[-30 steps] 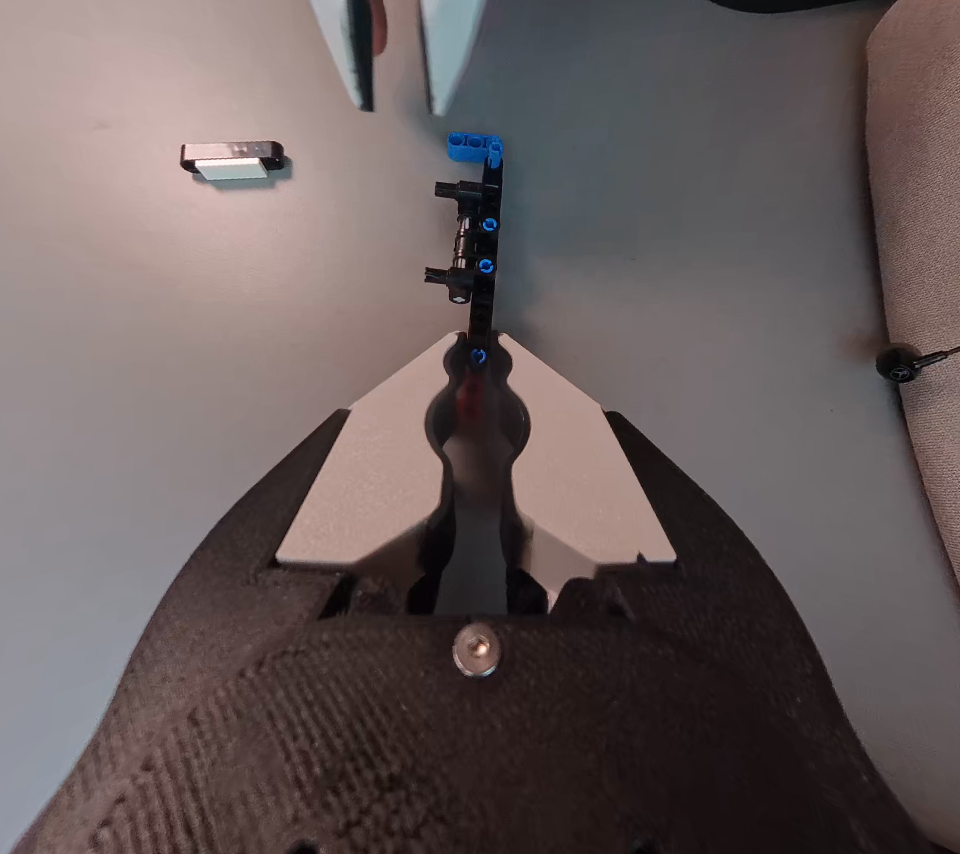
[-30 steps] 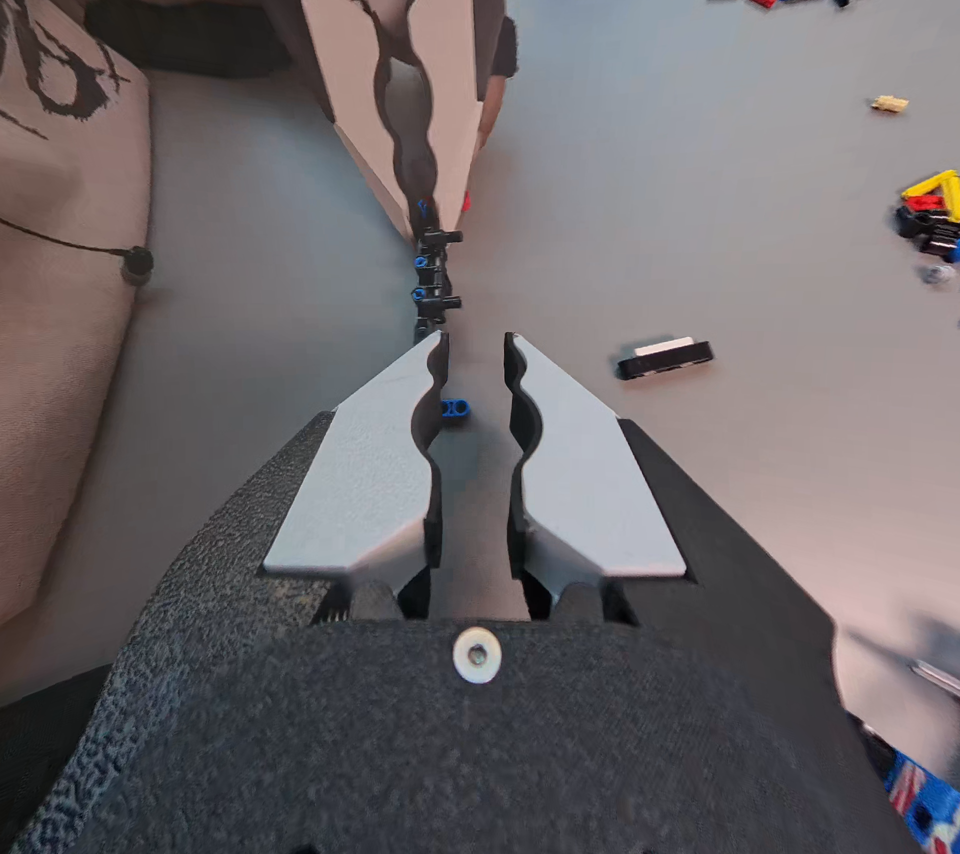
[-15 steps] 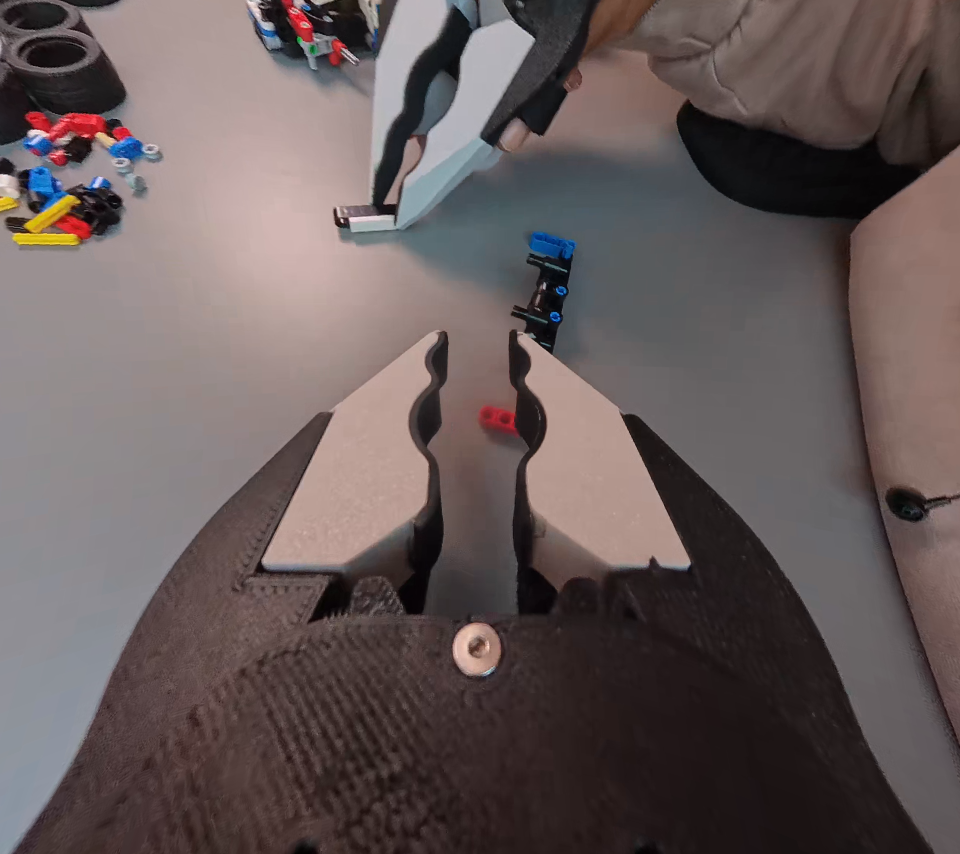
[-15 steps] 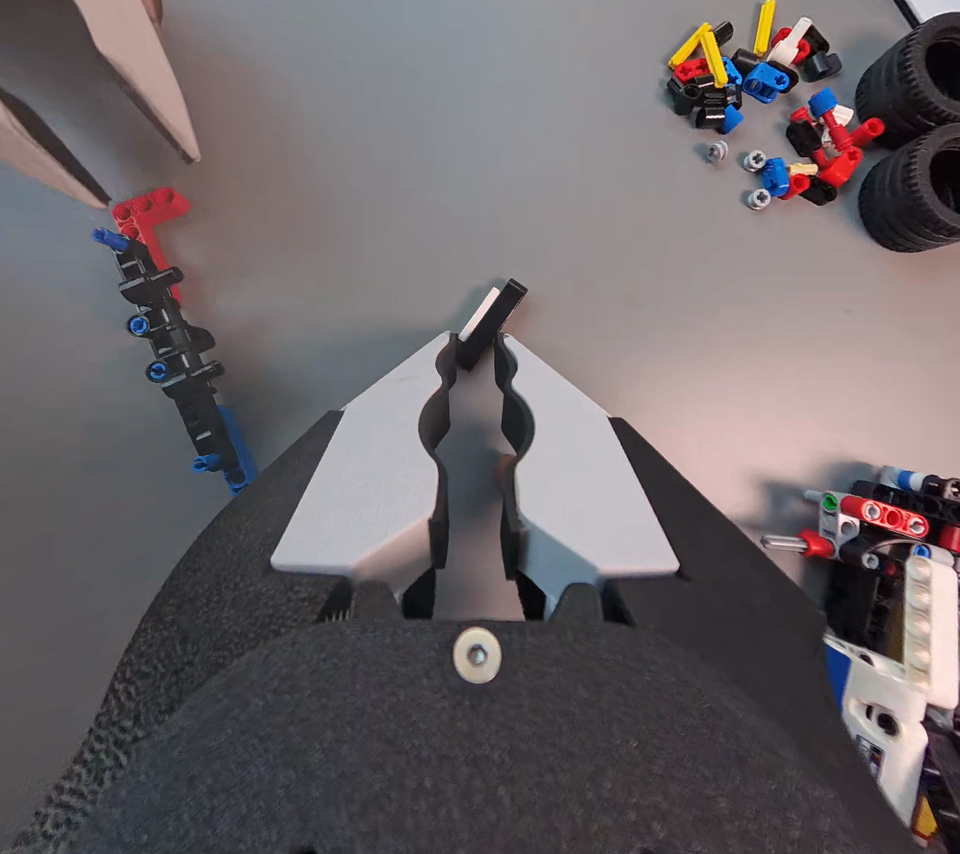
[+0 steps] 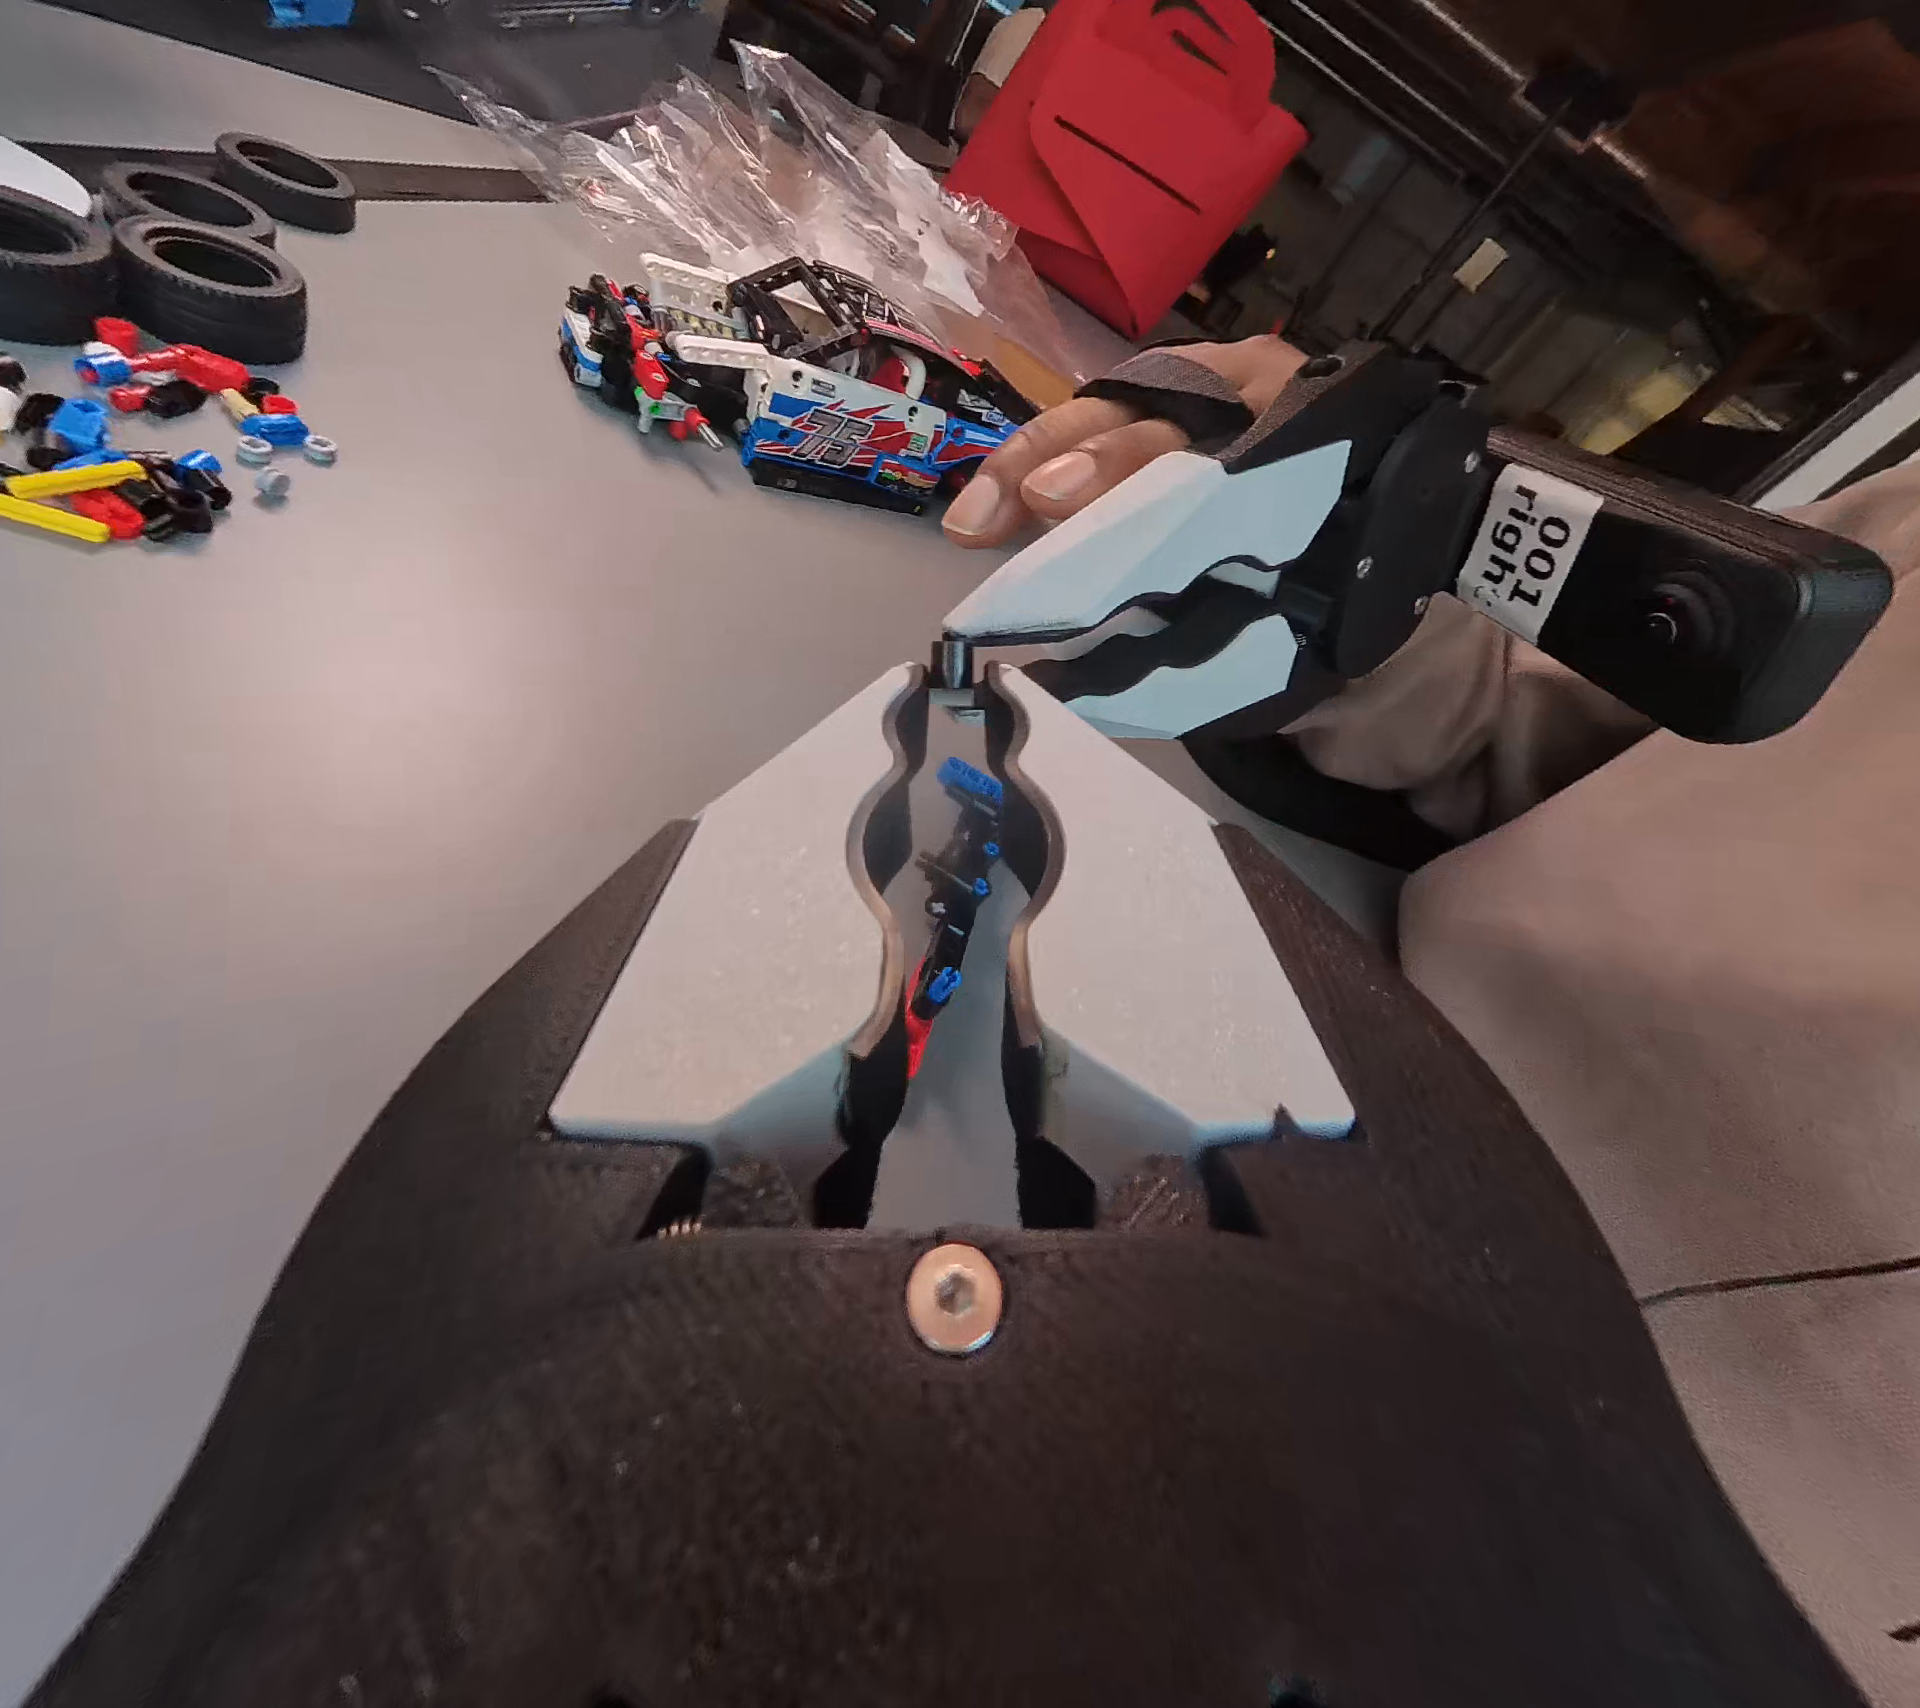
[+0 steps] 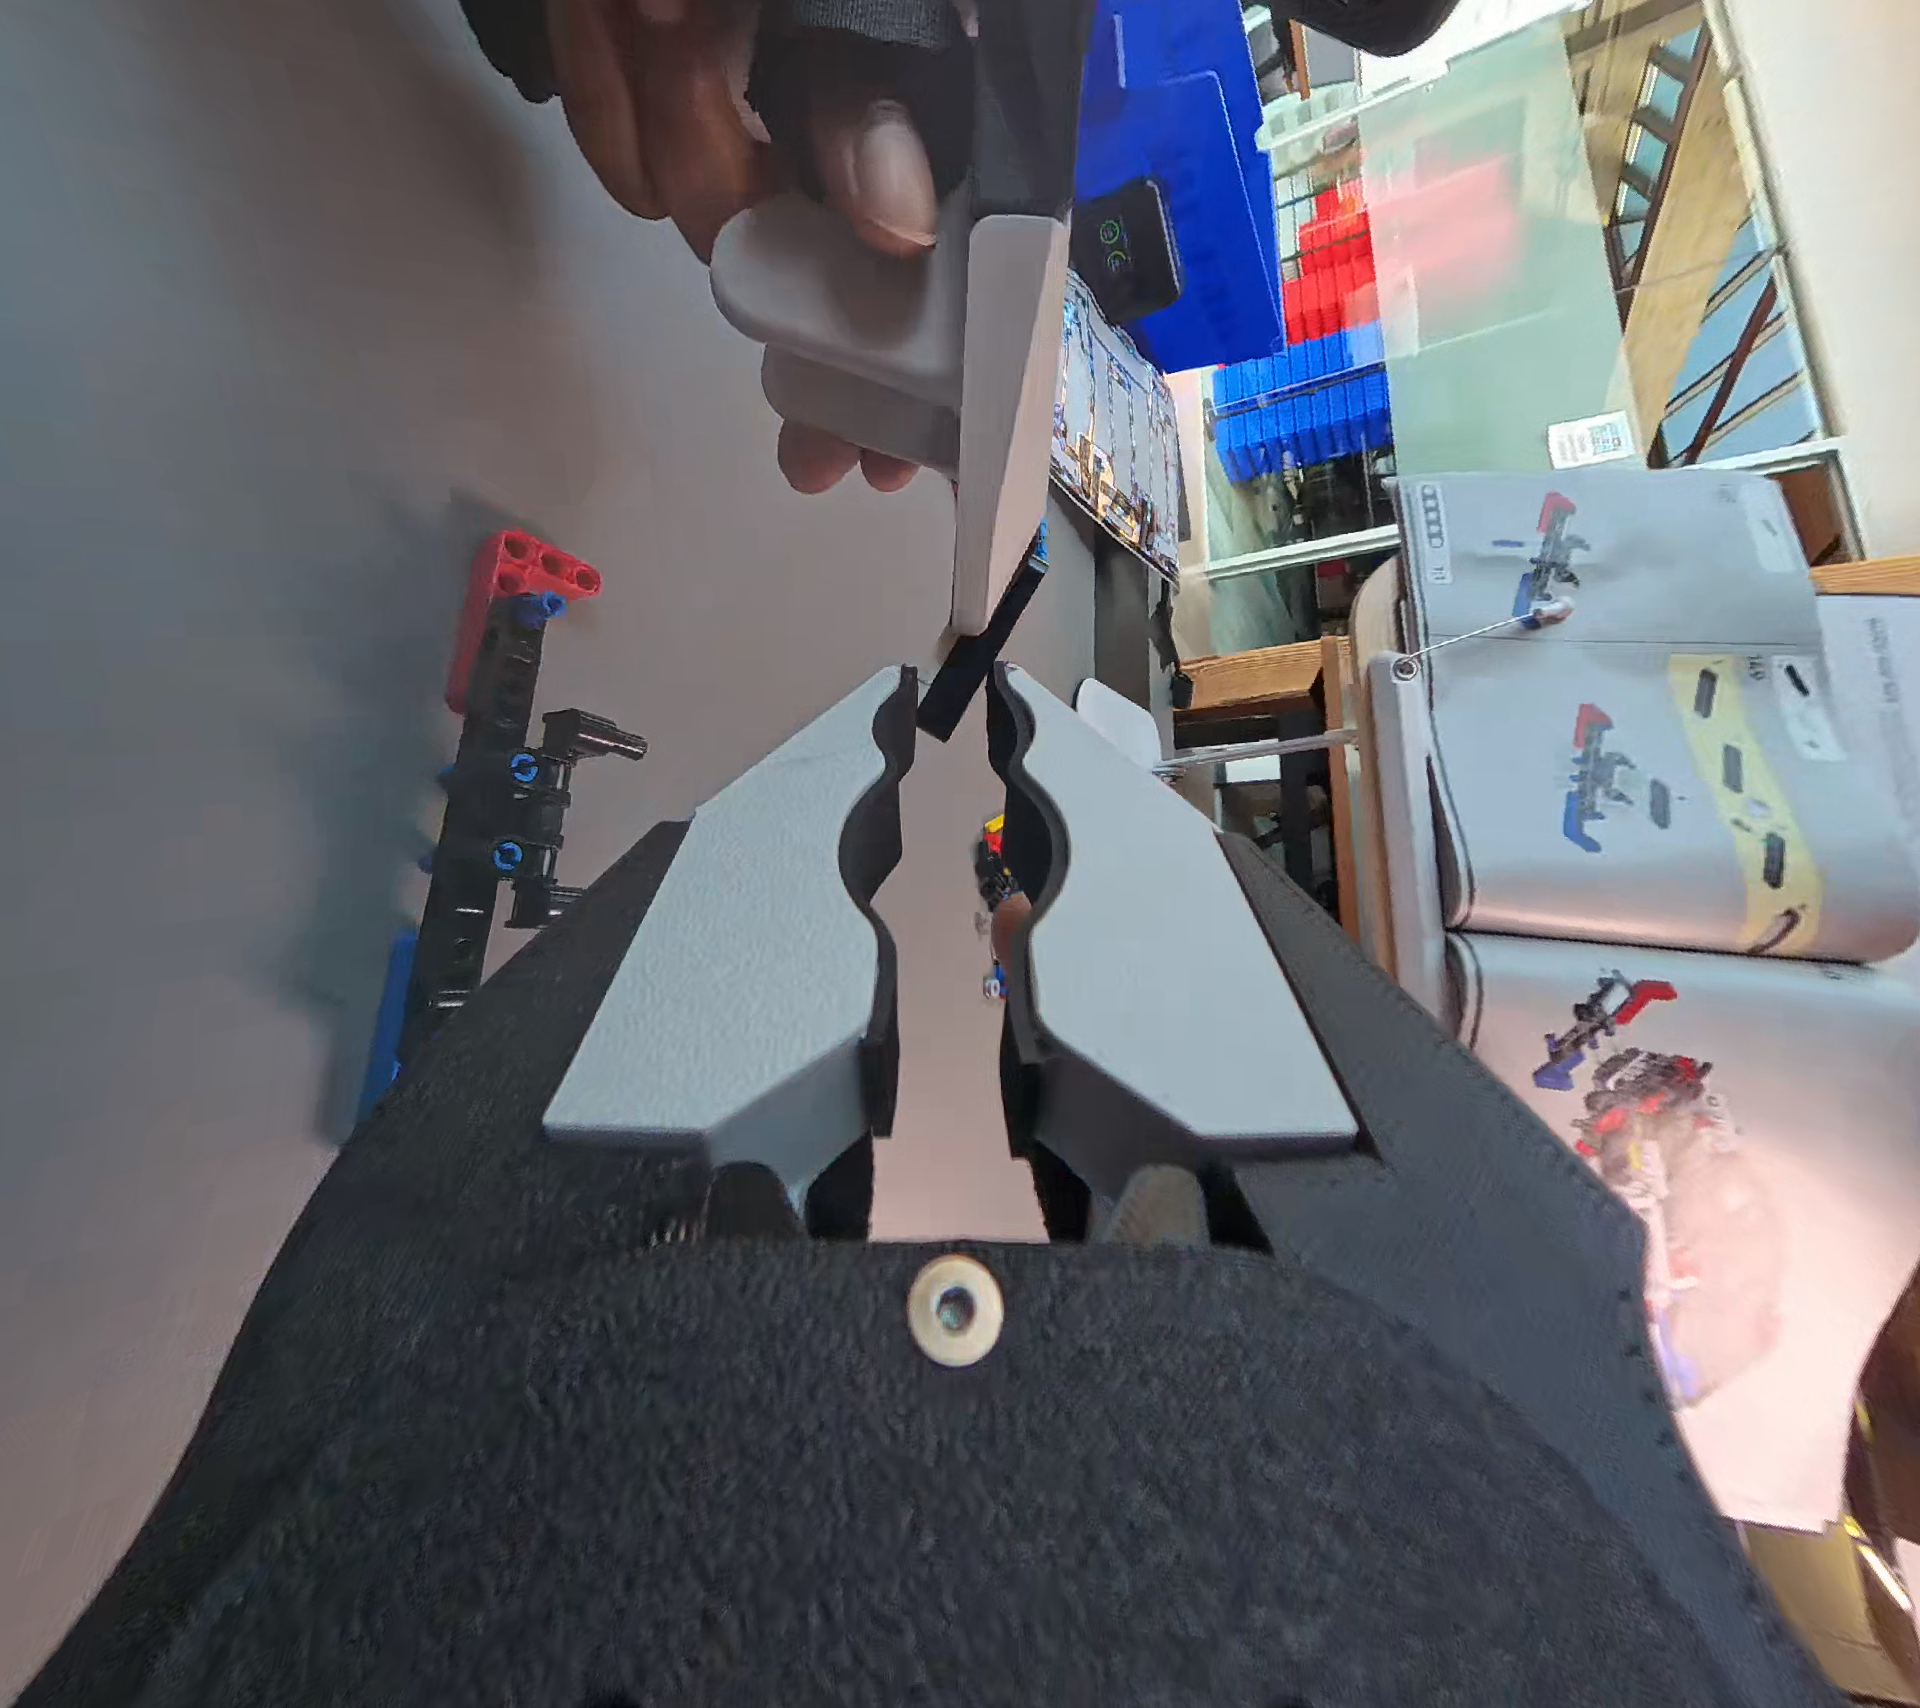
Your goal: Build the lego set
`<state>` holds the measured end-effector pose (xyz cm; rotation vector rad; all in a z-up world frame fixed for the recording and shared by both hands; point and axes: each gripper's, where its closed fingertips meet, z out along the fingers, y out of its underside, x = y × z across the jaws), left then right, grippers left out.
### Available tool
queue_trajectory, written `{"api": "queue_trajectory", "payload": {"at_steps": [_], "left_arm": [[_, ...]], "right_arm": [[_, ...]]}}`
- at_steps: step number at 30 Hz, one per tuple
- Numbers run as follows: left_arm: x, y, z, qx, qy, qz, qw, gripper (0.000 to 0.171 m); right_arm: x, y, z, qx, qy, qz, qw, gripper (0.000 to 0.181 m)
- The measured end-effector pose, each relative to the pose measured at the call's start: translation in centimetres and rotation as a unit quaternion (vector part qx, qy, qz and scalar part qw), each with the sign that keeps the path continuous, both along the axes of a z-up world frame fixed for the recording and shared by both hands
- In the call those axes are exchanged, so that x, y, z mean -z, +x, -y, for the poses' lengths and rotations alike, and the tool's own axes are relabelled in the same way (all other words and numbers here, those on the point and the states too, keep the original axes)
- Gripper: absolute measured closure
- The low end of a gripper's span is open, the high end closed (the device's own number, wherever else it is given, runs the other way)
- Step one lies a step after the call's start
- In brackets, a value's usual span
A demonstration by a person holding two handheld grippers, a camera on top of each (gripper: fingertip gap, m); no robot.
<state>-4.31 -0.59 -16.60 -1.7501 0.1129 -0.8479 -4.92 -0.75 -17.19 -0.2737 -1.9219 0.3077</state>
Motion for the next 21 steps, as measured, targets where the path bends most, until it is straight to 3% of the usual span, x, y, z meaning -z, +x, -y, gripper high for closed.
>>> {"api": "queue_trajectory", "payload": {"at_steps": [3,5,6,8,9,11,17,21], "left_arm": [[-0.6,0.4,0.6,0.012,0.043,-0.056,0.997,0.166],[-1.5,0.9,1.2,0.019,0.097,-0.107,0.989,0.166],[-1.9,1.3,1.5,0.023,0.126,-0.132,0.983,0.165],[-3.0,2.1,2.1,0.032,0.176,-0.158,0.971,0.165],[-3.4,2.4,2.4,0.034,0.193,-0.165,0.967,0.165],[-4.0,3.1,2.9,0.044,0.223,-0.176,0.958,0.165],[-4.1,4.2,3.5,0.064,0.245,-0.190,0.948,0.165],[-3.6,3.5,2.9,0.047,0.219,-0.188,0.956,0.164]], "right_arm": [[-0.6,0.4,0.6,-0.012,0.005,-0.015,1.000,0.169],[-1.3,0.9,1.1,-0.018,-0.072,-0.007,0.997,0.169],[-1.8,1.3,1.5,-0.024,-0.147,0.018,0.989,0.168],[-2.8,2.6,2.5,-0.050,-0.323,0.092,0.941,0.152],[-3.3,3.2,2.7,-0.064,-0.392,0.125,0.909,0.153],[-4.0,3.7,2.3,-0.077,-0.466,0.143,0.870,0.156],[-3.7,4.4,3.4,-0.120,-0.520,0.166,0.829,0.173],[-3.5,3.9,3.0,-0.109,-0.498,0.138,0.849,0.175]]}}
